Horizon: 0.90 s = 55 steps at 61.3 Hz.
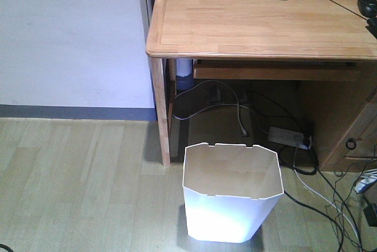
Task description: Move trash bin to bedside with robot
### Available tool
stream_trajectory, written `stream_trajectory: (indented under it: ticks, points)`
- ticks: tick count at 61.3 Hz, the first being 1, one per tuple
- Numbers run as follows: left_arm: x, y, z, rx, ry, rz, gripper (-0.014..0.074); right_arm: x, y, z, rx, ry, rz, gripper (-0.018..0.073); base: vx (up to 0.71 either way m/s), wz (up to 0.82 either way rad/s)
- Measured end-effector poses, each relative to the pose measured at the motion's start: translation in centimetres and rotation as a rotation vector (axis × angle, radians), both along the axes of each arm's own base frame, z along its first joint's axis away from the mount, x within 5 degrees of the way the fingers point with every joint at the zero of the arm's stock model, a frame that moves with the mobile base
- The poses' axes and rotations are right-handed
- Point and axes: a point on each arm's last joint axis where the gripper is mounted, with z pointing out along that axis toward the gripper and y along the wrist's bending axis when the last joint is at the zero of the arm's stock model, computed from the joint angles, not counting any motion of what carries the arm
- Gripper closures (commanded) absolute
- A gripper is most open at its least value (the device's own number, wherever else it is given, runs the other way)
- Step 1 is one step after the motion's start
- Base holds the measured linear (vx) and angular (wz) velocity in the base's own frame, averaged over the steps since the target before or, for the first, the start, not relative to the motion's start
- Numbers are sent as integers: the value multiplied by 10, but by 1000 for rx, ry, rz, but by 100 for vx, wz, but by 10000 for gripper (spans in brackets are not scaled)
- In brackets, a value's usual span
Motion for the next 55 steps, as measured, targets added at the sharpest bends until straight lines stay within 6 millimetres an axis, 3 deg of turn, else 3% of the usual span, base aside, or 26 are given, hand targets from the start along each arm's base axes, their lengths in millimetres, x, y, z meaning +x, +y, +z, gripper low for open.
stream_trajectory:
  ticks: [55]
  points:
    - [0,0,0,0,0,0,603,0,0,0,0,0,0,567,0,0]
